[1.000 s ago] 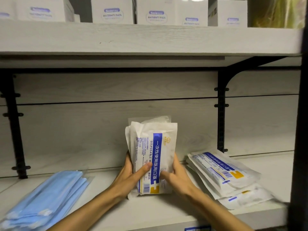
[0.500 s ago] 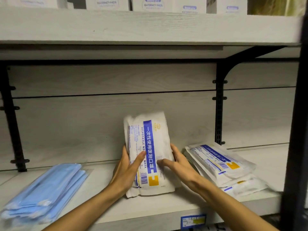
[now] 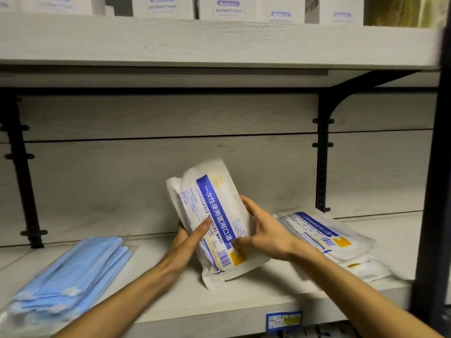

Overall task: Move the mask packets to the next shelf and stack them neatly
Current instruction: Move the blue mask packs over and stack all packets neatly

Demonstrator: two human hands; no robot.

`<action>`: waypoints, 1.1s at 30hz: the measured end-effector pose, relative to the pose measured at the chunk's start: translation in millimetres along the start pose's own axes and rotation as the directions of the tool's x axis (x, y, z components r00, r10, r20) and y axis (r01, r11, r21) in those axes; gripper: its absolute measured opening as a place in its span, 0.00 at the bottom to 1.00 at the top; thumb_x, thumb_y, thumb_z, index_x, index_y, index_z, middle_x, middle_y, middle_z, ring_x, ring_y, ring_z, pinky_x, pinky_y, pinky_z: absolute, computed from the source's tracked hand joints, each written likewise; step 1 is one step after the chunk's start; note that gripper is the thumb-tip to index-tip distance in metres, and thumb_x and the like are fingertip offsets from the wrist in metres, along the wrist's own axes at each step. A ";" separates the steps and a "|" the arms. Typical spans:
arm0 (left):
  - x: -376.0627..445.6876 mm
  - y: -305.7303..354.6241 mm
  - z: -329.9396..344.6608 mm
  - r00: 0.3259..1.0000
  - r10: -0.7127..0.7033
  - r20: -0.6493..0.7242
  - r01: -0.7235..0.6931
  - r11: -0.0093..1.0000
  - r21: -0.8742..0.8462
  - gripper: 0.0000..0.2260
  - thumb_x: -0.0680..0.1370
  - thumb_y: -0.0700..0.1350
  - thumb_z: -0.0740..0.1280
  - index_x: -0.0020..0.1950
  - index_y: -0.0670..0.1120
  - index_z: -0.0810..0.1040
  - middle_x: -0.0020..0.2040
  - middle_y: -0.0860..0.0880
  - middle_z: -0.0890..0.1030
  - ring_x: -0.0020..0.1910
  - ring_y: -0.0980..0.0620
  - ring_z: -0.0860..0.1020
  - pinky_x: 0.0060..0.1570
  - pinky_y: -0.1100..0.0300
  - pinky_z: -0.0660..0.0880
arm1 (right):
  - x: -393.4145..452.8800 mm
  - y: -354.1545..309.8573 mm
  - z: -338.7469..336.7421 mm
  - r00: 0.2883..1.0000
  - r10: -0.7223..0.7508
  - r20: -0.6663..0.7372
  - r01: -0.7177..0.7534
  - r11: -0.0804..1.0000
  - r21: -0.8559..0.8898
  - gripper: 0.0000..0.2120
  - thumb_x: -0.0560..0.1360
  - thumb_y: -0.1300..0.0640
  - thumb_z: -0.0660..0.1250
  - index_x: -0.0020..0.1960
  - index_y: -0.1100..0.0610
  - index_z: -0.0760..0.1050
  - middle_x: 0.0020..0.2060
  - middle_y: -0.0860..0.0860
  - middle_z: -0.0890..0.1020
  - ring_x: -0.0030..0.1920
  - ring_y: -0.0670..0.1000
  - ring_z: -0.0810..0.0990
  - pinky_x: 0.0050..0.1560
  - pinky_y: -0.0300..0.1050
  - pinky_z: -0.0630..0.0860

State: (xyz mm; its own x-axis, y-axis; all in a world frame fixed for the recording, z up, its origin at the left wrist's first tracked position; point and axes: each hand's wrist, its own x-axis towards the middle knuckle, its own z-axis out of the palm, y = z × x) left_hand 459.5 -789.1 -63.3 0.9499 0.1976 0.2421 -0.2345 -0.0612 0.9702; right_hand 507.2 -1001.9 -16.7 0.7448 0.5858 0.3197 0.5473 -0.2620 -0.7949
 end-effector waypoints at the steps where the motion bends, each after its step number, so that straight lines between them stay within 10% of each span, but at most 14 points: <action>1: -2.2 3.0 -8.5 1.000 0.008 0.023 -0.008 1.000 0.000 0.37 0.69 0.68 0.73 0.72 0.51 0.70 0.61 0.50 0.85 0.59 0.49 0.83 0.63 0.49 0.76 | 3.7 -4.9 -7.7 1.000 -0.015 0.017 0.017 0.995 -0.100 0.45 0.69 0.63 0.78 0.77 0.43 0.58 0.63 0.46 0.80 0.56 0.47 0.85 0.57 0.51 0.84; 6: 4.9 5.7 -51.1 0.968 0.086 -0.236 -0.122 0.982 -0.142 0.49 0.63 0.68 0.76 0.78 0.53 0.63 0.64 0.52 0.82 0.63 0.47 0.80 0.70 0.44 0.69 | 20.3 -32.5 -27.2 0.988 0.031 0.153 0.061 0.827 -0.558 0.46 0.67 0.61 0.78 0.79 0.44 0.59 0.70 0.50 0.74 0.67 0.50 0.75 0.68 0.49 0.75; 12: -12.5 12.2 -64.3 0.994 0.085 -0.063 -0.075 0.987 0.145 0.36 0.54 0.56 0.84 0.57 0.42 0.80 0.46 0.46 0.88 0.45 0.47 0.87 0.38 0.62 0.82 | 29.6 -47.0 -20.0 0.961 0.119 0.249 0.101 0.687 -0.719 0.37 0.68 0.57 0.78 0.75 0.49 0.68 0.65 0.48 0.78 0.60 0.52 0.80 0.60 0.48 0.79; 16: -15.6 5.0 -63.4 0.996 0.075 0.050 -0.086 0.951 0.296 0.26 0.64 0.34 0.82 0.60 0.43 0.79 0.50 0.48 0.88 0.49 0.47 0.87 0.44 0.60 0.82 | 34.3 -42.0 -19.8 0.973 0.102 0.205 0.081 0.685 -0.724 0.28 0.65 0.54 0.81 0.63 0.50 0.79 0.54 0.48 0.85 0.52 0.51 0.83 0.54 0.48 0.82; 22: -21.1 4.6 -62.8 0.985 0.101 0.139 -0.140 0.942 0.306 0.31 0.66 0.33 0.82 0.66 0.46 0.76 0.57 0.45 0.86 0.56 0.44 0.85 0.57 0.45 0.81 | 15.0 -24.7 -31.1 1.000 -0.007 0.028 0.025 0.694 -0.719 0.37 0.62 0.40 0.80 0.68 0.47 0.75 0.61 0.44 0.83 0.59 0.49 0.82 0.60 0.49 0.79; 33: -38.4 1.3 -54.8 0.995 0.039 0.093 -0.066 0.951 0.302 0.19 0.67 0.37 0.82 0.56 0.41 0.83 0.52 0.45 0.88 0.51 0.44 0.87 0.51 0.46 0.83 | -9.0 24.2 -11.1 0.924 -0.037 -0.380 0.095 0.986 0.135 0.58 0.53 0.34 0.80 0.78 0.45 0.62 0.71 0.43 0.72 0.69 0.45 0.72 0.66 0.42 0.68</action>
State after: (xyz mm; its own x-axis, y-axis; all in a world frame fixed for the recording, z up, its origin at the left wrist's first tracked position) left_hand 411.4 -743.1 -70.7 0.9552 0.1027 0.2775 -0.2229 -0.3669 0.9032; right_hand 518.0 -1022.1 -33.1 0.8131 0.2601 0.5208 0.5590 -0.0994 -0.8232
